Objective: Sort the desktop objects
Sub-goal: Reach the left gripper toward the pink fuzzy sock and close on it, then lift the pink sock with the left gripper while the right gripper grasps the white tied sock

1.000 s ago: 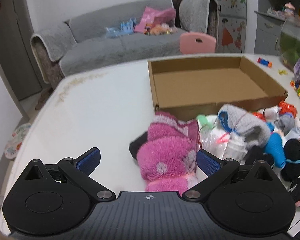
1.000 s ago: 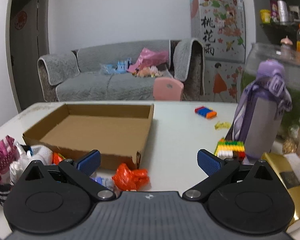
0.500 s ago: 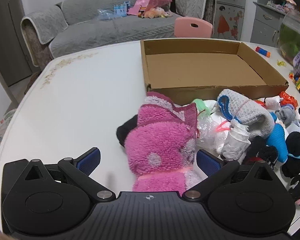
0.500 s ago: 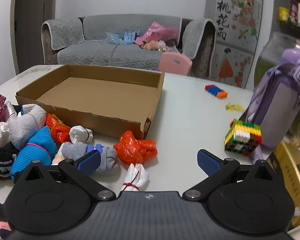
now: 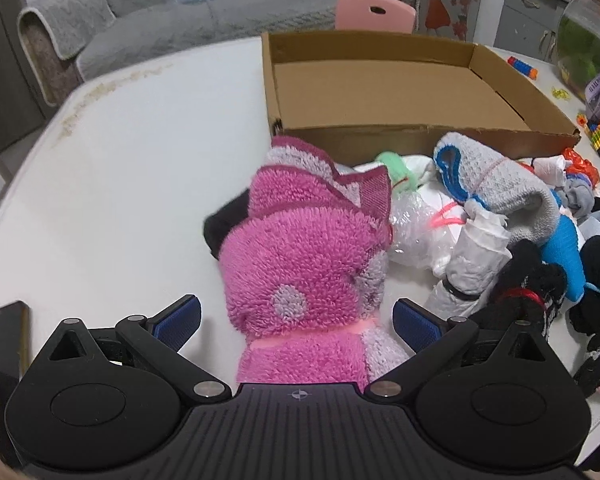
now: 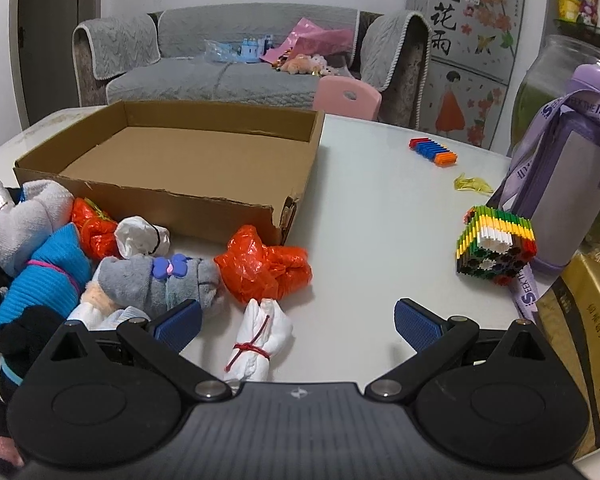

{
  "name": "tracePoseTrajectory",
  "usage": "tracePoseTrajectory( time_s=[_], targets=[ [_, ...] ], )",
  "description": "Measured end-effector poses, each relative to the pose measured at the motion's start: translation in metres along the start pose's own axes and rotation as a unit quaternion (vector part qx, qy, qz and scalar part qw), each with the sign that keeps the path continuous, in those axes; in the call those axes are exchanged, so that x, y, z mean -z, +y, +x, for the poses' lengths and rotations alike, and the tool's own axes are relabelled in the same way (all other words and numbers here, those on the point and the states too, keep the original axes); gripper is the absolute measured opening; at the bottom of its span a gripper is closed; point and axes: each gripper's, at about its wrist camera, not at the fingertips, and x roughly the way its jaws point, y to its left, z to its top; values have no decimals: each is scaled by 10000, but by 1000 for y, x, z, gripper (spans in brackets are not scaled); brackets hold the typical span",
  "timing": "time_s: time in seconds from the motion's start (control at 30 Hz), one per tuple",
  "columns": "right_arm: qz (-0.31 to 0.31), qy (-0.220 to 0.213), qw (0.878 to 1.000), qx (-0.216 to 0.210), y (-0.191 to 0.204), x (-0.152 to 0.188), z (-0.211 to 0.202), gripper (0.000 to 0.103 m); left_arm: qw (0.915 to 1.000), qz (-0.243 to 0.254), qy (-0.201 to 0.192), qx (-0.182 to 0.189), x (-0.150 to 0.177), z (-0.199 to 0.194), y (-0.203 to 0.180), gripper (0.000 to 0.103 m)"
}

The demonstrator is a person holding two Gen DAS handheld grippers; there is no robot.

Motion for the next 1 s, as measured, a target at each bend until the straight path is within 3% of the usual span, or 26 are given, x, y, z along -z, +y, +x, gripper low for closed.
tracePoseTrajectory(
  time_s=[0.2, 0.43, 0.53, 0.63, 0.73, 1.0],
  targets=[
    [353, -282, 9989, 100, -14, -5, -13, 102, 10000, -57, 22, -42, 0, 1, 0, 102],
    [19, 185, 9997, 132, -1, 2, -2, 99, 10000, 14, 34, -43, 0, 2, -3, 99],
    [67, 274, 9995, 109, -1, 2, -1, 102, 10000, 54, -18, 56, 2, 1, -3, 81],
    [260, 403, 9988, 0, -6, 5, 1, 102, 9998, -2, -74, 176, 3, 0, 0, 71],
    [520, 579, 9968, -195, -14, 5, 6, 103, 9998, 20, -106, 158, 2, -1, -1, 67],
    [455, 593, 9972, -84, -9, 9, 3, 103, 9995, 247, -205, 23, 4, -3, -9, 63]
  ],
)
